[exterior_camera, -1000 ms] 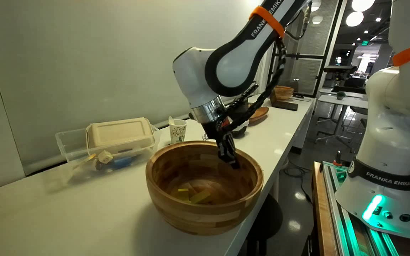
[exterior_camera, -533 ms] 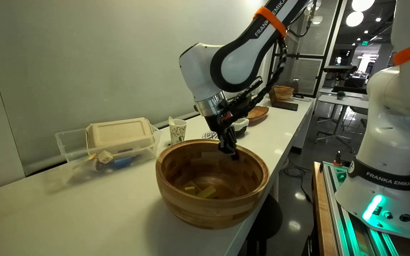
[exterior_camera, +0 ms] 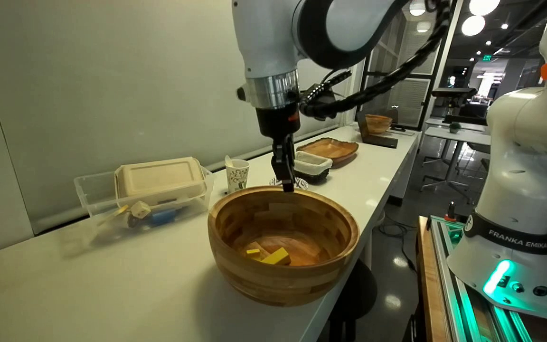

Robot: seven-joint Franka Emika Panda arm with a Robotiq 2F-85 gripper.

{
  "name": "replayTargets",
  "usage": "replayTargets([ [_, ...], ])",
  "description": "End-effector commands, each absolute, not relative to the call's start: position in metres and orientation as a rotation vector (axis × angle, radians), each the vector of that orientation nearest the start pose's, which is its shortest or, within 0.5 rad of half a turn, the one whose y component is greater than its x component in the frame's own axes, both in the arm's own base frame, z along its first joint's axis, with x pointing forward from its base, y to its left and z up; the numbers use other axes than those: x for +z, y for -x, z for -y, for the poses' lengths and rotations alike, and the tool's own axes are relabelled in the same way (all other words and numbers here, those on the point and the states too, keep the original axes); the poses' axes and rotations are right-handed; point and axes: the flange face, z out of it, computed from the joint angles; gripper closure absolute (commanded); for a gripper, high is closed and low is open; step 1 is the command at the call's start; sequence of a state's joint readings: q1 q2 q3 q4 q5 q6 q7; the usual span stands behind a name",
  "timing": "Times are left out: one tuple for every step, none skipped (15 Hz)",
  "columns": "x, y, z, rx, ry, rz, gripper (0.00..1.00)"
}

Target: Move the box and bowl

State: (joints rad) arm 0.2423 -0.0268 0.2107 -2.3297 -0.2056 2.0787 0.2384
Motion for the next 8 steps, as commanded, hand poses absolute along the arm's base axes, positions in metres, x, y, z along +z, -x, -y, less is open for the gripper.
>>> replayTargets([
  [0.369,-0.394,-0.209,0.075,3.306,0.515,0.38],
  [0.377,-0.384,-0.205,0.033,3.298,0.468,0.31],
  [0.384,-0.376,-0.2,-0.009,3.263,0.421,0.22],
  [0.374,-0.403,-0.214,0.089,3.297,0.507,0.15],
  [0.381,-0.397,-0.212,0.063,3.295,0.5,0.32],
  [0.385,-0.397,-0.212,0.05,3.295,0.5,0.25],
  [0.384,-0.397,-0.212,0.052,3.295,0.5,0.18],
  [0.382,-0.399,-0.212,0.061,3.295,0.5,0.15],
])
